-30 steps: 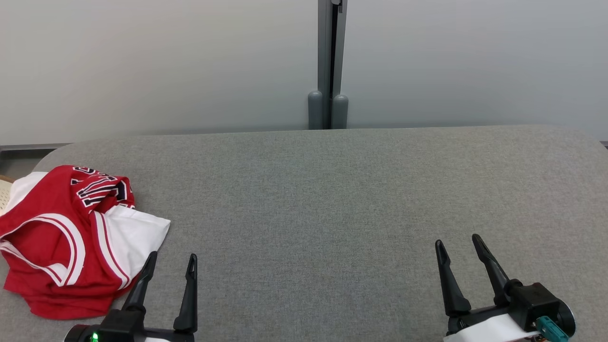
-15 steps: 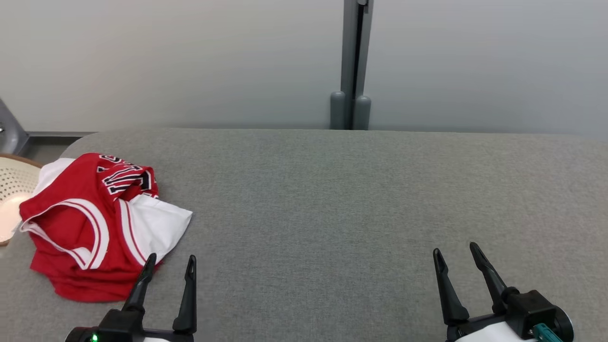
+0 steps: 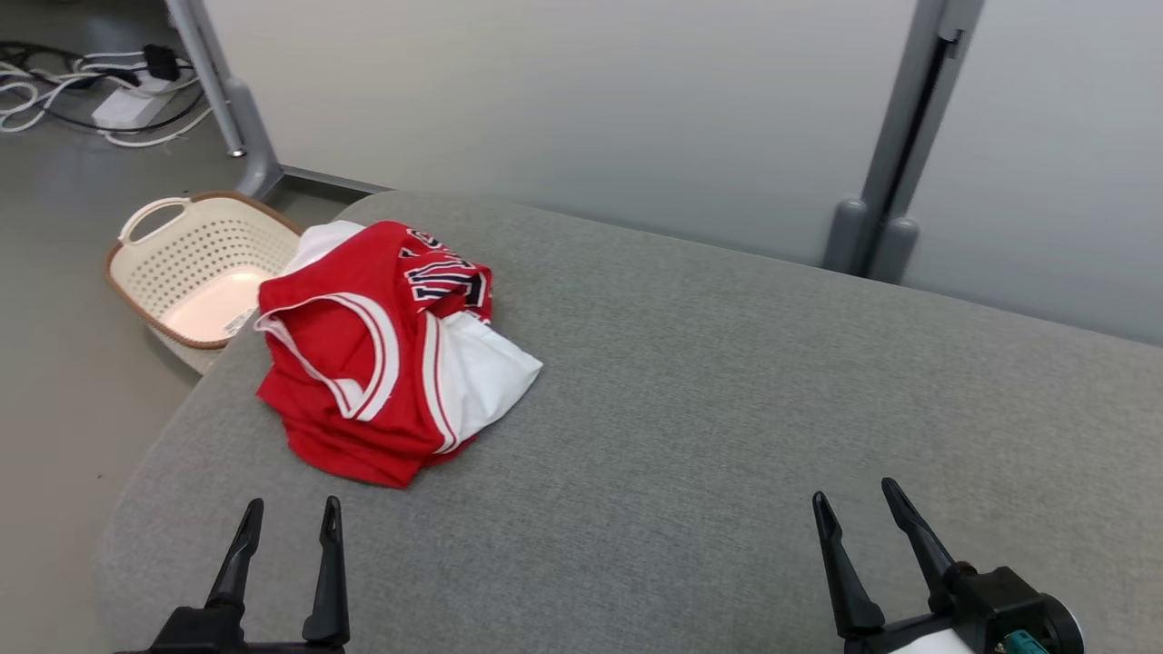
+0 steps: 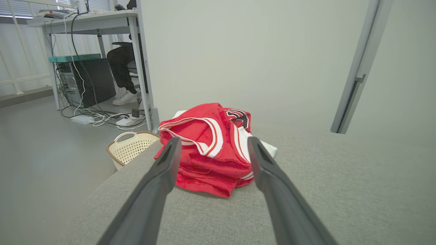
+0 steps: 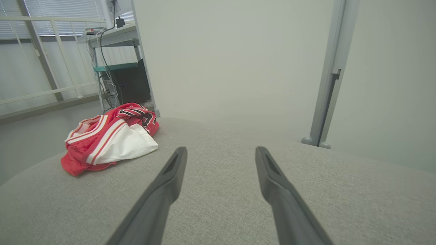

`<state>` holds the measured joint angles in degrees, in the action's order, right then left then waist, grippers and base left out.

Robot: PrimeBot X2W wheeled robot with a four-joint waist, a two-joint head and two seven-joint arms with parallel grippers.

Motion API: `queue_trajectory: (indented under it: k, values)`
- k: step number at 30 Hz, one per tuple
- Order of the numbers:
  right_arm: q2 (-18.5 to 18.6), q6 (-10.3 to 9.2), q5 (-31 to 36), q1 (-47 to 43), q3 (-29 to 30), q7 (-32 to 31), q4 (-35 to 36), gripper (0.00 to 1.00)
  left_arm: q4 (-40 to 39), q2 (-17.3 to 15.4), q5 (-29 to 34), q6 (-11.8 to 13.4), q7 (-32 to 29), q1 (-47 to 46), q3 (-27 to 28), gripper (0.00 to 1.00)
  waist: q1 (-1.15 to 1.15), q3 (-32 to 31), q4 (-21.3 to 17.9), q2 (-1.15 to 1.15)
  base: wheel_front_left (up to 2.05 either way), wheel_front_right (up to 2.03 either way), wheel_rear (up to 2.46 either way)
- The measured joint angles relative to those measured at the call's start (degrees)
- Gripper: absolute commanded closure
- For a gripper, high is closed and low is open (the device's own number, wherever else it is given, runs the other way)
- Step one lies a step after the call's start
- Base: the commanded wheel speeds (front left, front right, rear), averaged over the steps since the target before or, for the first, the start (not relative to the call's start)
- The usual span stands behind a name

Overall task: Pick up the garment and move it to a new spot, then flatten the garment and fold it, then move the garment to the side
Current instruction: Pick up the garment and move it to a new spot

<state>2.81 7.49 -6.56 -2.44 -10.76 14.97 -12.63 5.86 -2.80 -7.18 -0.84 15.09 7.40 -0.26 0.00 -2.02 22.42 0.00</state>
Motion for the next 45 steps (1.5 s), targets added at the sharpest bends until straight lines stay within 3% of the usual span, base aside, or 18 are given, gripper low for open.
queue_trajectory:
  k: [6, 12, 16, 18, 21, 22, 24, 27, 35, 45]
  values:
    - [0.0, 0.01, 0.1, 0.4, -1.1, 0.0, -0.4, 0.0, -0.9, 0.0, -0.7, 0.9, 0.0, 0.4, 2.6, 0.0, 0.0, 0.5, 4.6, 0.0, 0.0, 0.0, 0.0]
    - [0.0, 0.01, 1.5, 0.5, -0.1, 0.0, -0.7, 0.0, -3.6, 0.0, -1.3, 0.2, 0.0, -2.2, 6.8, 0.0, 0.0, 2.1, 4.3, 0.0, 0.0, 0.0, 0.0]
    - [0.0, 0.01, 3.4, 1.3, 1.7, 0.0, -0.8, 0.0, -0.4, -0.3, -3.0, -3.1, 0.0, -9.4, 8.8, 0.0, 0.0, 4.5, 3.5, 0.0, 0.0, 0.0, 0.0]
    - [0.0, 0.01, 4.3, 1.3, 2.4, 0.0, -0.5, 0.0, 5.0, -2.3, -3.5, -4.7, 0.0, -14.4, 8.3, 0.0, 0.0, 5.8, 3.2, 0.0, 0.0, 0.0, 0.0]
    - [0.0, 0.01, 6.0, 2.1, 2.3, 0.0, -0.4, 0.0, 14.4, -7.5, -3.3, -5.7, -2.9, -24.5, 5.9, 0.0, 0.0, 8.3, 2.9, 0.0, 0.0, 0.0, 0.0]
    - [0.0, 0.01, 6.0, 2.1, 2.3, 0.0, -0.4, 0.0, 14.4, -7.5, -3.3, -5.7, -2.9, -24.5, 5.9, 0.0, 0.0, 8.3, 2.9, 0.0, 0.0, 0.0, 0.0]
    - [-0.1, 0.01, 7.0, 3.4, 2.3, 0.0, 0.1, 0.0, 19.8, -10.4, -3.1, -6.2, -7.1, -31.4, 4.0, 0.0, 0.0, 10.2, 2.5, 0.0, 0.0, 0.0, 0.0]
    - [0.0, 0.01, 8.3, 5.0, 3.3, 0.0, 0.6, 0.0, 26.4, -12.1, -6.1, -6.4, -12.5, -41.5, 1.8, 0.0, 0.0, 13.2, 1.9, 0.0, 0.0, 0.0, 0.0]
    - [0.0, 0.01, 11.4, 6.9, 3.4, 0.1, 1.4, 0.0, 39.1, -17.1, -22.9, -6.6, -27.3, -58.4, -12.6, 0.0, 0.0, 20.1, 0.0, 0.0, 0.0, 0.0, 0.0]
    - [-0.1, 0.02, 12.1, 10.1, 5.0, 0.1, 3.7, 0.0, 45.9, -19.9, -39.7, -6.6, -35.1, -63.8, -19.7, 0.0, 0.0, 26.0, -3.6, 0.0, 0.0, 0.0, 0.0]
